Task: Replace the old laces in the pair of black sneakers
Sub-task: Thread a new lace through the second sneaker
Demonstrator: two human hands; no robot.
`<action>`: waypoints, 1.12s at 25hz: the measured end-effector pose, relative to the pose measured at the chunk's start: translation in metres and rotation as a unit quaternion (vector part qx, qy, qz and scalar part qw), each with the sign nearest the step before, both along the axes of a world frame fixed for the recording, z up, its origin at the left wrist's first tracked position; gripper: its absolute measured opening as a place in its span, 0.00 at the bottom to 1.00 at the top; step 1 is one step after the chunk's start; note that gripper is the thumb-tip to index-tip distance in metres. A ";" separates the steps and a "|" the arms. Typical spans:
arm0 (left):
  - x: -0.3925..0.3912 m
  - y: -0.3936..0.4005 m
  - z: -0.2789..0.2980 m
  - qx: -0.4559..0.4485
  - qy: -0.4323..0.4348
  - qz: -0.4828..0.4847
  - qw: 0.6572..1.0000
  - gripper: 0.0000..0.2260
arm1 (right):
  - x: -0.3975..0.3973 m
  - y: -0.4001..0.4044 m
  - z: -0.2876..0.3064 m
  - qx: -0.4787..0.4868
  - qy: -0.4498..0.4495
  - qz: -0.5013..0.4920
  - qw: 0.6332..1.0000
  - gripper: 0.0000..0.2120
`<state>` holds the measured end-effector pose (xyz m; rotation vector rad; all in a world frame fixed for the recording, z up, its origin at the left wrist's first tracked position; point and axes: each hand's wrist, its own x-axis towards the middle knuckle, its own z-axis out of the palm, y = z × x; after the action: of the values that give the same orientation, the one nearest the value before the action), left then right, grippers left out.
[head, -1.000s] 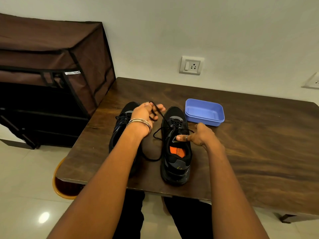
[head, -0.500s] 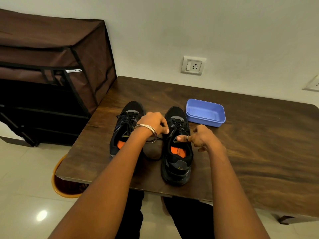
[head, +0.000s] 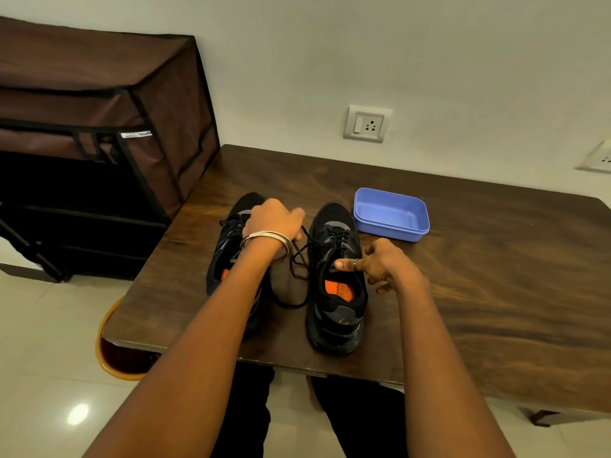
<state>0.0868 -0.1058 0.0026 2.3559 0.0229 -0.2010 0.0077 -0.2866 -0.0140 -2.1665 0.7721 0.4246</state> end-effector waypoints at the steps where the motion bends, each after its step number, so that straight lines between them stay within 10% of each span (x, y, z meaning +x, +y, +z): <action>1: -0.003 -0.002 -0.002 0.105 -0.001 -0.046 0.993 0.15 | 0.000 0.000 0.000 0.001 0.000 0.000 1.000 0.38; 4: -0.010 -0.013 -0.009 0.253 -0.040 -0.109 0.960 0.10 | 0.001 0.001 0.003 0.000 0.006 0.007 1.000 0.41; 14: 0.006 -0.021 -0.038 0.158 0.007 -0.200 0.967 0.09 | -0.002 0.003 0.009 0.001 -0.005 0.016 1.000 0.33; 19: 0.007 -0.009 -0.013 -0.177 -0.007 -0.025 0.984 0.10 | -0.007 -0.004 0.021 -0.003 -0.043 0.049 0.998 0.18; 24: -0.008 -0.018 0.030 -0.603 0.201 0.010 0.772 0.12 | 0.001 0.008 0.040 0.187 -0.263 -0.096 0.942 0.09; 28: -0.013 -0.025 0.038 -0.708 0.278 -0.040 0.648 0.30 | 0.005 0.029 0.057 0.344 -0.239 -0.059 0.906 0.13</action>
<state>0.0738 -0.1308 0.0406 0.6377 0.0381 -0.6812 0.0123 -0.2578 0.0428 -1.4534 0.3841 0.0642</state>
